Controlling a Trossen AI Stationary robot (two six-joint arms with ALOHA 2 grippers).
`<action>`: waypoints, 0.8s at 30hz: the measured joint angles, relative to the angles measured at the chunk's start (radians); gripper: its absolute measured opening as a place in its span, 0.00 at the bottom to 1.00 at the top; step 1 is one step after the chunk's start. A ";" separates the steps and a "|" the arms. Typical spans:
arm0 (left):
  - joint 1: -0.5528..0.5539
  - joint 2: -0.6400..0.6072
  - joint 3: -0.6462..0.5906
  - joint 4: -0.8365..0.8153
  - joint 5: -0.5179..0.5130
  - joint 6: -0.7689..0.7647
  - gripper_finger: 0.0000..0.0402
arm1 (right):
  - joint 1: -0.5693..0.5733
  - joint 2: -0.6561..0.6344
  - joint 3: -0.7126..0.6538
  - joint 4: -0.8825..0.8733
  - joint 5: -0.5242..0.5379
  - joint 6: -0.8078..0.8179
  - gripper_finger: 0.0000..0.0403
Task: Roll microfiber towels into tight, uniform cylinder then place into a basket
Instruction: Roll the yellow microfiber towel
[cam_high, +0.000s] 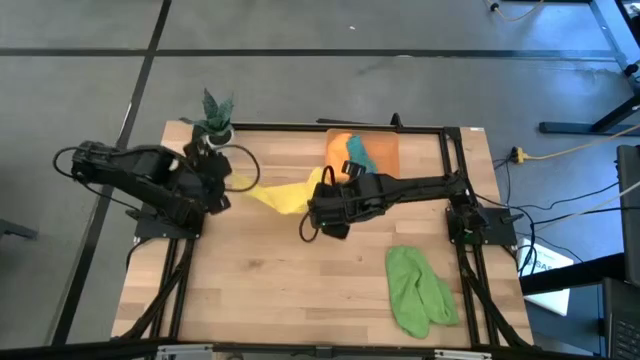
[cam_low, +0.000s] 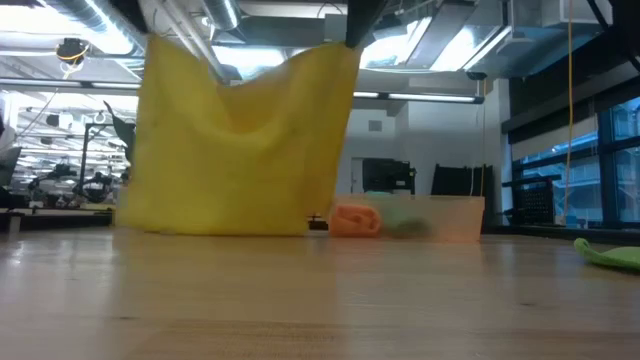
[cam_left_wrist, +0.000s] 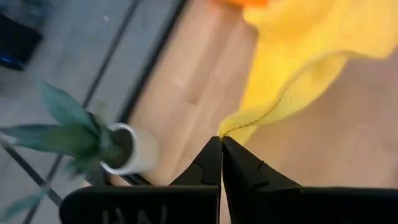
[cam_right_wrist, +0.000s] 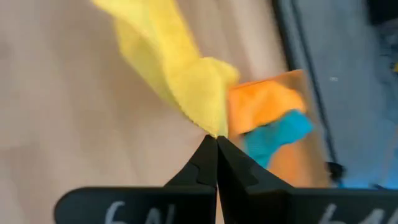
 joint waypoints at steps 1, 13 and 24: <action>-0.011 0.000 -0.019 0.000 0.021 -0.019 0.00 | 0.011 0.000 0.000 0.000 -0.025 0.002 0.00; -0.229 0.000 -0.219 0.127 0.191 -0.235 0.00 | 0.131 0.000 -0.227 0.000 -0.155 0.156 0.00; -0.413 0.000 -0.480 0.467 0.422 -0.391 0.00 | 0.173 0.002 -0.501 0.236 -0.386 0.187 0.00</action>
